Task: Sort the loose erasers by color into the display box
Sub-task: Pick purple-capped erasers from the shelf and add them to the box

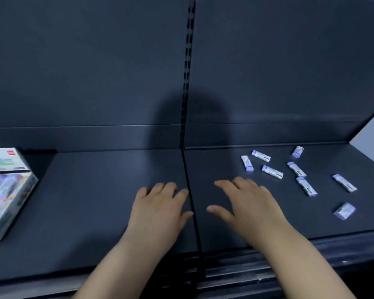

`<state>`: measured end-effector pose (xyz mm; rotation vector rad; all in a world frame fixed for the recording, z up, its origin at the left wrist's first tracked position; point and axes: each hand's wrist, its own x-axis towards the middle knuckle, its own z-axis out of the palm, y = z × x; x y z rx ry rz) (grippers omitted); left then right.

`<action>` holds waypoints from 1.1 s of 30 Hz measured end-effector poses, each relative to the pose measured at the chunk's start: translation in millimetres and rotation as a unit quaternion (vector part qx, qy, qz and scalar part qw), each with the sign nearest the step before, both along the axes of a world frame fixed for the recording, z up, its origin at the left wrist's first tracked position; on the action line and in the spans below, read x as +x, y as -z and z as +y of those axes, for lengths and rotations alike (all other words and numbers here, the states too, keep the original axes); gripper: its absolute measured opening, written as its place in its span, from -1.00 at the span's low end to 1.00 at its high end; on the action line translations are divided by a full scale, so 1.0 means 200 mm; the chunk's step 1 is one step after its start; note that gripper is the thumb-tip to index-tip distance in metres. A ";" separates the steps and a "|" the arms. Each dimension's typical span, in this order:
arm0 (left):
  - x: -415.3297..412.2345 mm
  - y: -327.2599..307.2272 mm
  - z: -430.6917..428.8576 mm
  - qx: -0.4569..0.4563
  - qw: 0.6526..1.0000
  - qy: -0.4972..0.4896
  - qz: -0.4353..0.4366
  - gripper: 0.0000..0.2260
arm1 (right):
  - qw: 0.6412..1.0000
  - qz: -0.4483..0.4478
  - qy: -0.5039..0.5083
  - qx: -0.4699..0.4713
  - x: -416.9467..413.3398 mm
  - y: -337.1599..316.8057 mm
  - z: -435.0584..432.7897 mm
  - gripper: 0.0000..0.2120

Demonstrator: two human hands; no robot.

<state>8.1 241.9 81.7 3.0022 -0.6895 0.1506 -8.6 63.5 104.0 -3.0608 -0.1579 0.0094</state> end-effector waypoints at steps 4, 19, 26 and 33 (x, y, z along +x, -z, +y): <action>-0.03 0.00 0.01 0.037 0.999 -0.008 -0.030 -0.51 | 1.000 -0.002 -0.004 -0.026 -0.03 0.01 0.00 -0.39; -0.05 -0.07 -0.15 0.060 0.998 0.014 -0.017 -0.51 | 1.000 0.007 -0.011 0.012 -0.07 0.03 -0.16 -0.42; 0.04 -0.07 -0.60 0.045 0.999 -0.013 -0.025 -0.49 | 0.999 -0.009 -0.028 0.020 0.04 0.01 -0.58 -0.43; 0.13 -0.10 -1.14 0.008 0.999 -0.031 -0.004 -0.51 | 0.998 -0.021 -0.054 0.000 0.17 -0.05 -1.12 -0.45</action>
